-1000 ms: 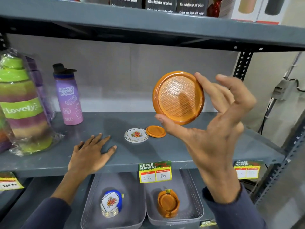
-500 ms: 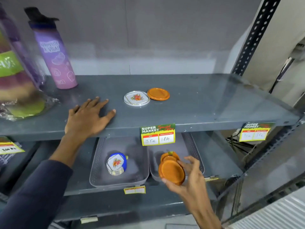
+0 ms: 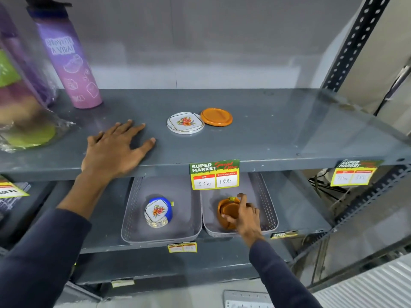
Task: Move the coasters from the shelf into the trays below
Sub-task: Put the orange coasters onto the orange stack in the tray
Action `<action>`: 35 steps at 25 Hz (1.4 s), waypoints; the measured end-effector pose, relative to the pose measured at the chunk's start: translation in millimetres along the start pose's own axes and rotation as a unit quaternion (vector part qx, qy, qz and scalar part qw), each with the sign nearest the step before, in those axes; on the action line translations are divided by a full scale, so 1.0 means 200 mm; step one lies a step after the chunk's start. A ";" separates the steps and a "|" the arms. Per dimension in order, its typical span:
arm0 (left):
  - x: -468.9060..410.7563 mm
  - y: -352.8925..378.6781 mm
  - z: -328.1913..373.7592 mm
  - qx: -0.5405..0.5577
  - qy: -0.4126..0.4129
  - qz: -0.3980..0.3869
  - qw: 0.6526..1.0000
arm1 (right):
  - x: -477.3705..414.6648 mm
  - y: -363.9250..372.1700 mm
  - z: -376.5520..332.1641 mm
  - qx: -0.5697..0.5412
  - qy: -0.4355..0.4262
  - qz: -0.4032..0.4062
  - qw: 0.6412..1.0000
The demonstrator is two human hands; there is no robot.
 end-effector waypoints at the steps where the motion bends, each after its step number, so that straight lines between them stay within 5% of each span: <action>1: 0.00 0.00 0.00 -0.001 0.001 0.000 1.000 | -0.02 0.02 0.00 0.011 -0.004 0.008 1.000; 12: -0.01 0.01 -0.01 -0.008 0.000 -0.004 1.000 | -0.03 0.04 -0.02 0.058 -0.029 0.023 0.998; 16: 0.00 0.01 0.00 -0.007 -0.002 -0.008 1.000 | 0.16 -0.15 -0.04 -0.097 -0.064 0.094 0.989; 18: 0.00 0.01 0.00 -0.006 -0.004 -0.008 1.000 | 0.35 -0.31 -0.07 -0.238 -0.139 0.202 0.940; 21: 0.00 0.00 0.01 -0.005 -0.004 -0.005 1.000 | 0.62 -0.64 -0.21 -0.346 -0.306 0.357 0.812; 23: 0.00 0.00 0.01 -0.005 -0.002 -0.012 1.000 | 0.73 -0.85 -0.36 -0.367 -0.379 0.413 0.742; 25: 0.01 0.01 0.01 -0.004 -0.003 -0.016 1.000 | 0.77 -1.02 -0.53 -0.384 -0.402 0.420 0.717; 27: 0.02 0.02 0.01 -0.003 -0.005 -0.016 1.000 | 0.72 -1.14 -0.70 -0.390 -0.391 0.392 0.736; 35: 0.00 0.02 0.00 0.004 -0.009 -0.010 1.000 | 0.16 -1.18 -1.08 -0.209 -0.214 0.142 0.944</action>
Point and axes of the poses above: each hand's wrist, its own x-axis away from the middle knuckle, its own y-axis out of the palm, z = x × y, the point moved 4 cm from there along -x, towards the middle knuckle, and after that the axes turned 14 degrees about y, right-handed, at the moved point
